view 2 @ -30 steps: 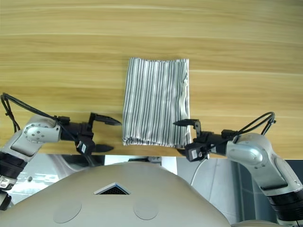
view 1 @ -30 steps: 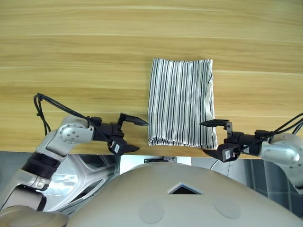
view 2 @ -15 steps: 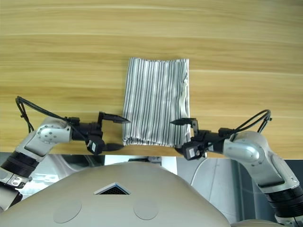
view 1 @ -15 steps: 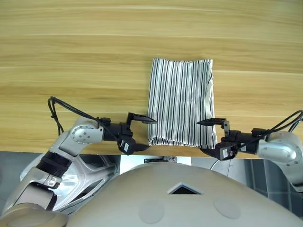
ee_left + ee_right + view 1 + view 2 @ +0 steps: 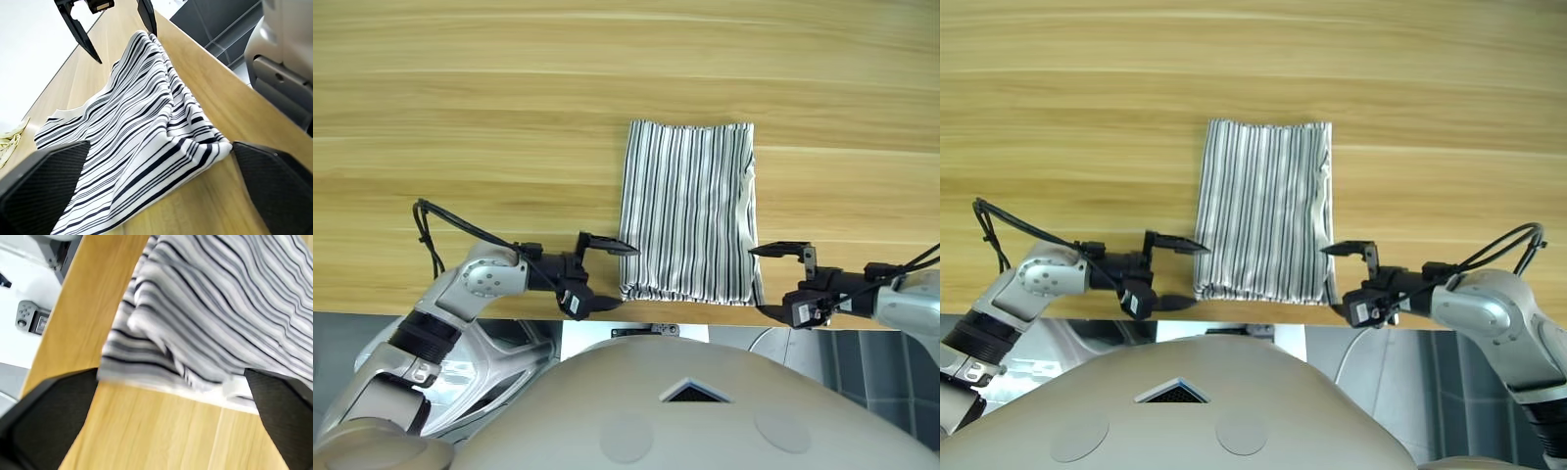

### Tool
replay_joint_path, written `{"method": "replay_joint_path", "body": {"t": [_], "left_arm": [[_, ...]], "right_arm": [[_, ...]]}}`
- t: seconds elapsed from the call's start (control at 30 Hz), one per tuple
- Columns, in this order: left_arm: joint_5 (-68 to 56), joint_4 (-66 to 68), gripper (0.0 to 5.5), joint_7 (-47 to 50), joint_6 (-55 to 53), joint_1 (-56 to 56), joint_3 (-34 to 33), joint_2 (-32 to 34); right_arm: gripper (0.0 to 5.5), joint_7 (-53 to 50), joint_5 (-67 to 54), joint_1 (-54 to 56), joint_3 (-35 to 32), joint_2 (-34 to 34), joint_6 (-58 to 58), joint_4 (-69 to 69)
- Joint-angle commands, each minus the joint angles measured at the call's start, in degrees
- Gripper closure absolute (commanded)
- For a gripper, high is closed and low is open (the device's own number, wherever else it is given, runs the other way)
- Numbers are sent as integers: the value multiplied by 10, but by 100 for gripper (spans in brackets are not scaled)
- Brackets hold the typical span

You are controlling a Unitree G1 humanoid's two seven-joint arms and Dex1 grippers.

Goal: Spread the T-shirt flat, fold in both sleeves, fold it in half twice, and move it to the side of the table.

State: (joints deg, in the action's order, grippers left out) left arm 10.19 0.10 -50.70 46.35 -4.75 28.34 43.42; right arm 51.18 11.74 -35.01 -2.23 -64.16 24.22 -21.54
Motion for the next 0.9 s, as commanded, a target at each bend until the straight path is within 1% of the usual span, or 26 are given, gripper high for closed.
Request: {"method": "replay_joint_path", "body": {"t": [0.03, 0.1, 0.3, 0.6, 0.77, 0.8, 0.83, 0.9], "left_arm": [[56, 33, 30, 2, -6, 8, 7, 10], [60, 37, 54, 5, -4, 11, 9, 9], [62, 43, 153, 11, 3, 16, 16, 10], [69, 52, 292, 12, 9, 19, 16, 13], [67, 53, 390, 13, 11, 20, 16, 14], [68, 53, 400, 13, 11, 20, 16, 14], [69, 53, 423, 14, 11, 21, 17, 13], [71, 54, 425, 17, 10, 21, 18, 12]], "right_arm": [[10, 16, 24, -27, -13, -19, -6, 30], [10, 15, 27, -24, -6, -15, -4, 33], [10, 13, 36, -5, 39, 6, -2, 28], [10, 10, 37, 35, 87, 33, -19, 13], [10, 9, 34, 52, 104, 43, -30, 2], [31, 9, 34, 54, 106, 44, -31, 3], [48, 10, 36, 55, 107, 43, -31, 4], [92, 10, 36, 57, 109, 42, -33, 5]]}}
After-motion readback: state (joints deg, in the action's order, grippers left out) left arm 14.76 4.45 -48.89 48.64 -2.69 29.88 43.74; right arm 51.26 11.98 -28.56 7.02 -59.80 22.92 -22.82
